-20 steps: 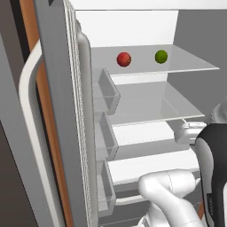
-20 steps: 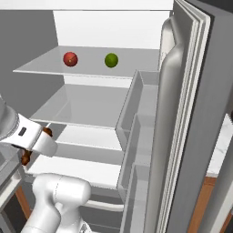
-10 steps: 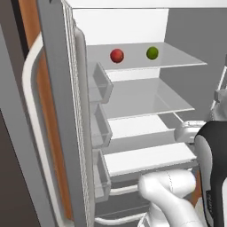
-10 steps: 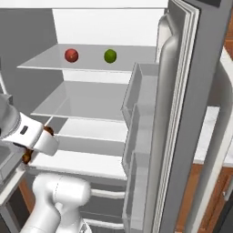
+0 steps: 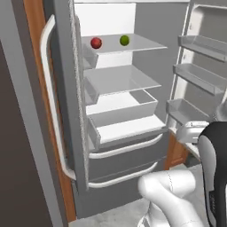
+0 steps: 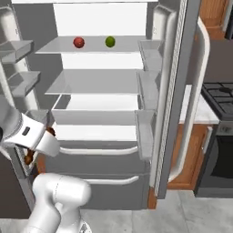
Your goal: Gather the lime and onion from the fridge and place them on a tray on the dining counter. Then gather the chicken drumsticks from the fridge and place them on the other tray.
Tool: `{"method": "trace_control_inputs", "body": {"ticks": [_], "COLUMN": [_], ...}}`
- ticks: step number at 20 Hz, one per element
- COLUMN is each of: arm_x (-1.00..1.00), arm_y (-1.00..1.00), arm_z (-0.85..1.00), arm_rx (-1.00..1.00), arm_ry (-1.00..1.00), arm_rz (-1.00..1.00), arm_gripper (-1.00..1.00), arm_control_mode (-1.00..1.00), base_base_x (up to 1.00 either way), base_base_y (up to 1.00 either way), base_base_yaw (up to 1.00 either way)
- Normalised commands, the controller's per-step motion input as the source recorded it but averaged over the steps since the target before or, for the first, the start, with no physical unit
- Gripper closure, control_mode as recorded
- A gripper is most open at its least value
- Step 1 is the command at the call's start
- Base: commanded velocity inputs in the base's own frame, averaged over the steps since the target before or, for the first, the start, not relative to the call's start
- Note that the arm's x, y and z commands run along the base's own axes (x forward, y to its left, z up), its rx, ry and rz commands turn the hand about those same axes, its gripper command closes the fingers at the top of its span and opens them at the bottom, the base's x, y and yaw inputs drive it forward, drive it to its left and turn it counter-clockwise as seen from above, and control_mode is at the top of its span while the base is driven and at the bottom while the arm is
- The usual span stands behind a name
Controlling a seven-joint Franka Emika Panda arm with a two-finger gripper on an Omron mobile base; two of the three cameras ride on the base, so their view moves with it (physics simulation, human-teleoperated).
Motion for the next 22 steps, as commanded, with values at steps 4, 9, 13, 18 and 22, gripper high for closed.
{"method": "trace_control_inputs", "body": {"ticks": [4, 9, 13, 18, 22], "arm_x": [0.0, 0.0, 0.0, 0.0, 0.0], "arm_y": [0.0, 0.0, 0.0, 0.0, 0.0], "arm_z": [0.0, 0.0, 0.0, 0.0, 0.0], "arm_rx": [0.0, 0.0, 0.0, 0.0, 0.0], "arm_ry": [0.0, 0.0, 0.0, 0.0, 0.0], "arm_rz": [0.0, 0.0, 0.0, 0.0, 0.0], "arm_gripper": [1.0, 1.0, 1.0, 1.0, 1.0], "arm_control_mode": [1.0, 1.0, 1.0, 1.0, 1.0], "base_base_x": [-0.78, -0.64, -0.67, -0.77, -0.76], "base_base_y": [0.54, 0.63, 0.59, 0.55, 0.61], "base_base_yaw": [-0.35, -0.4, -0.42, -0.43, -0.45]}}
